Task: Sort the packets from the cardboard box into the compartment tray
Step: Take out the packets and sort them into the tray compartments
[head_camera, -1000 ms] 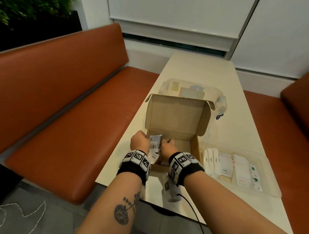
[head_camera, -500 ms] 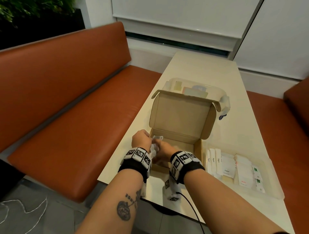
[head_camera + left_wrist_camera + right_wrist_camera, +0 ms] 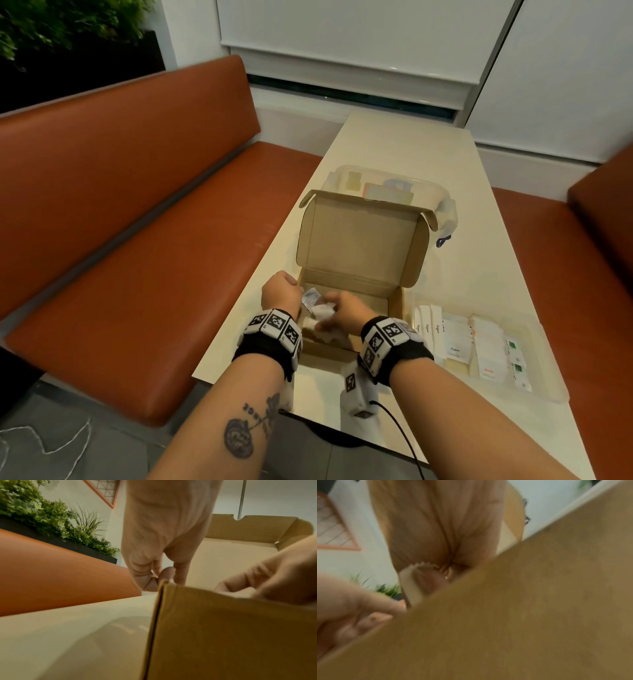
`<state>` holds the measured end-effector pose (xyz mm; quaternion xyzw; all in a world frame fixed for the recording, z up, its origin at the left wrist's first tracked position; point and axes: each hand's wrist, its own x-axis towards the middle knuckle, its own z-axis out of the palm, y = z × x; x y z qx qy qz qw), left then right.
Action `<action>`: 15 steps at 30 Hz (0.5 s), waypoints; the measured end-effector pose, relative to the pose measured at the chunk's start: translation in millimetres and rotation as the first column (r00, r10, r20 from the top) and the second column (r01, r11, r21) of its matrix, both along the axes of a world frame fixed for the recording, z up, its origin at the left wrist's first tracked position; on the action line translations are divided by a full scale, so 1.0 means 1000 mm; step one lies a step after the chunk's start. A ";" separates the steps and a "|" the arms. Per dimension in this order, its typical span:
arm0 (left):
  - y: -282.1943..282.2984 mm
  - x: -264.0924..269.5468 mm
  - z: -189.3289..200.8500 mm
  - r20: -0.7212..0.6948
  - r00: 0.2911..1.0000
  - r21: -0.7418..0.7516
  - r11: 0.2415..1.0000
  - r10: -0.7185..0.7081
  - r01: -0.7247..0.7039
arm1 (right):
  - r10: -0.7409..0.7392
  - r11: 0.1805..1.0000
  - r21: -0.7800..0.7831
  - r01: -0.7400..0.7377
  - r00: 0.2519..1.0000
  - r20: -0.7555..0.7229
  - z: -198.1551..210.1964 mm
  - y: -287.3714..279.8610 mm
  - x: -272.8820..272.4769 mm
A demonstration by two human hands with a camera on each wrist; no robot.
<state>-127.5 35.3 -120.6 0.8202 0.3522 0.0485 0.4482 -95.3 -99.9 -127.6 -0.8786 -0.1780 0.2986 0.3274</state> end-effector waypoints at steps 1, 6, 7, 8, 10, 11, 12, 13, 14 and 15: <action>-0.001 -0.001 0.000 0.028 0.999 -0.015 1.000 0.016 -0.015 | -0.089 0.992 0.089 0.088 0.996 0.007 0.004 -0.005 0.001; -0.016 -0.002 0.009 0.197 0.980 -0.020 0.999 -0.023 0.027 | -0.360 0.854 0.405 0.328 0.933 0.004 0.027 -0.019 0.015; -0.020 0.000 0.012 0.203 0.977 -0.040 0.996 -0.067 0.077 | -0.372 0.840 0.430 0.331 0.928 0.013 0.030 -0.019 0.016; -0.023 0.002 0.015 0.213 0.971 -0.096 0.987 -0.105 0.128 | -0.382 0.830 0.448 0.333 0.924 0.019 0.033 -0.017 0.017; -0.030 0.007 0.024 0.238 0.963 -0.330 0.921 -0.130 0.206 | -0.388 0.821 0.468 0.328 0.921 0.035 0.036 -0.010 0.015; -0.033 0.008 0.028 0.253 0.961 -0.470 0.854 -0.110 0.222 | -0.386 0.823 0.468 0.322 0.921 0.045 0.036 -0.006 0.014; -0.034 0.008 0.030 0.276 0.958 -0.592 0.772 -0.075 0.231 | -0.379 0.829 0.463 0.312 0.924 0.056 0.036 -0.003 0.014; -0.034 0.008 0.031 0.298 0.953 -0.667 0.704 -0.046 0.243 | -0.372 0.837 0.454 0.306 0.926 0.062 0.036 0.000 0.012; -0.031 0.008 0.031 0.315 0.948 -0.694 0.673 -0.036 0.256 | -0.368 0.841 0.444 0.308 0.928 0.054 0.037 0.003 0.012; -0.028 0.007 0.029 0.326 0.945 -0.701 0.663 -0.030 0.263 | -0.358 0.848 0.432 0.306 0.933 0.041 0.037 0.005 0.012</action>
